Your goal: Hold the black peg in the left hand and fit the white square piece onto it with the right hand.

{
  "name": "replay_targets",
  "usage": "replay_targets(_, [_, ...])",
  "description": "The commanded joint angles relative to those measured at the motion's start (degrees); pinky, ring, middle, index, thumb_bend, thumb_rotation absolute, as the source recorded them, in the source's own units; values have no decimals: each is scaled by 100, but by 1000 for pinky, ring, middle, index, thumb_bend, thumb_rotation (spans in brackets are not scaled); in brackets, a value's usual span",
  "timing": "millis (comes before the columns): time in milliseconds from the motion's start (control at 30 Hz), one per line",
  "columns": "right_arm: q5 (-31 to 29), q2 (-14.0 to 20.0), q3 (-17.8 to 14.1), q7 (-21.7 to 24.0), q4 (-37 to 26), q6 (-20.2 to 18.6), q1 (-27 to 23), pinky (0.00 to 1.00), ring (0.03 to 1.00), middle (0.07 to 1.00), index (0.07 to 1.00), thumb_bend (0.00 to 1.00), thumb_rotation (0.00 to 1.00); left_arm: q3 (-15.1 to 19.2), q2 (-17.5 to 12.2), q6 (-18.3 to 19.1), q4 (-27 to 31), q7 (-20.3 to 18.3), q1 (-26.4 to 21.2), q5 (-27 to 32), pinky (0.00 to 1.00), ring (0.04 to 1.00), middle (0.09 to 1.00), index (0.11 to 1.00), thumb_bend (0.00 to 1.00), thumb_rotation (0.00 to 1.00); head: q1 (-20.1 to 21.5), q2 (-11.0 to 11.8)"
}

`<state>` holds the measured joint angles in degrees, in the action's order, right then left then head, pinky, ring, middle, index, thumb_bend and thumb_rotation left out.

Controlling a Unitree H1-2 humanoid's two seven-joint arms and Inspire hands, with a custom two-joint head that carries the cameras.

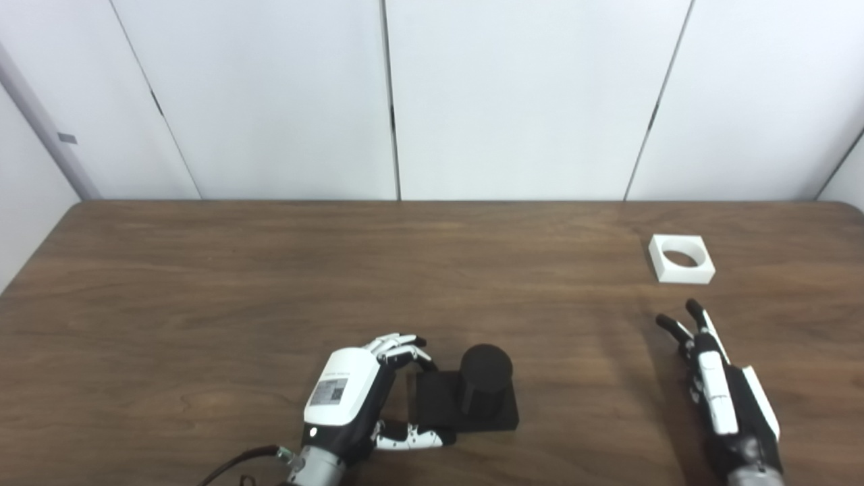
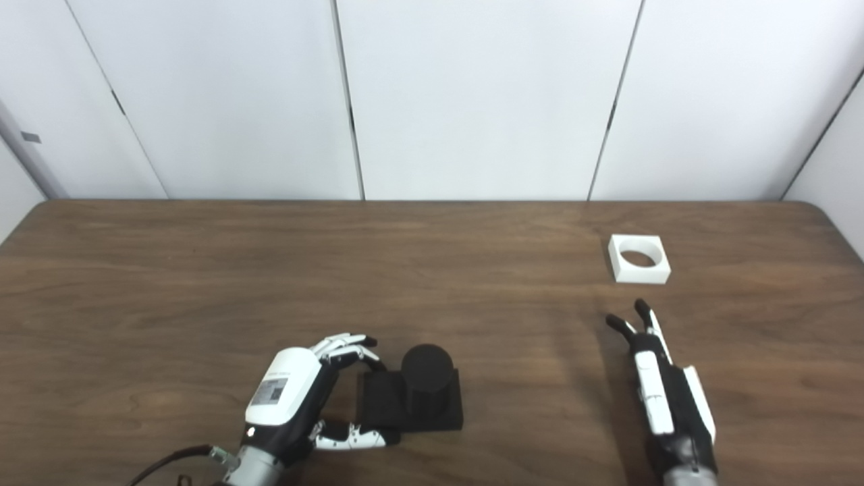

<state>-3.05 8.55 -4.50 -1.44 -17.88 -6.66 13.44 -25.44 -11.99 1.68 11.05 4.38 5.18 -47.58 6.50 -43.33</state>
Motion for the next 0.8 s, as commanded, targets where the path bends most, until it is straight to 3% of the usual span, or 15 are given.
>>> replay_targets(0, [19,-106,69,59,-141,-79,42,1000,963,878,992,547,1000,-204,-26,-11,-69,-465,165,73,725,837,811,490,503,58,2,-1])
replay_targets(233, [-1,-75,61,81,-118,-14,57,1000,969,882,990,573,1000,-227,-59,-90,-58,-578,210,177,716,838,815,490,504,58,85,3])
replay_targets(333, [566,20,155,-31,-108,143,69,1000,958,876,994,548,1000,-227,-65,-89,-29,-610,235,184,712,842,816,490,505,57,132,-1])
replay_targets(467, [1105,225,193,-13,-297,68,-36,1000,929,883,995,565,986,-213,-58,-44,12,-654,257,131,711,843,818,490,506,56,286,32])
replay_targets(533, [1095,328,96,59,-406,-79,-168,1000,927,909,999,571,929,-208,-50,-14,36,-671,265,97,711,844,819,490,506,55,286,32])
replay_targets(600, [832,411,-100,121,-435,-227,-363,959,926,909,1000,606,771,-207,-33,21,52,-673,277,70,714,843,819,489,506,54,405,80])
replay_targets(667, [653,519,-292,166,-453,-419,-574,992,948,913,1000,670,642,-197,-22,70,80,-683,286,35,715,841,820,489,507,53,405,80])
replay_targets(767, [605,767,-471,259,-426,-610,-855,1000,965,930,1000,698,615,-195,-17,112,108,-709,291,-2,713,836,818,490,506,53,580,144])
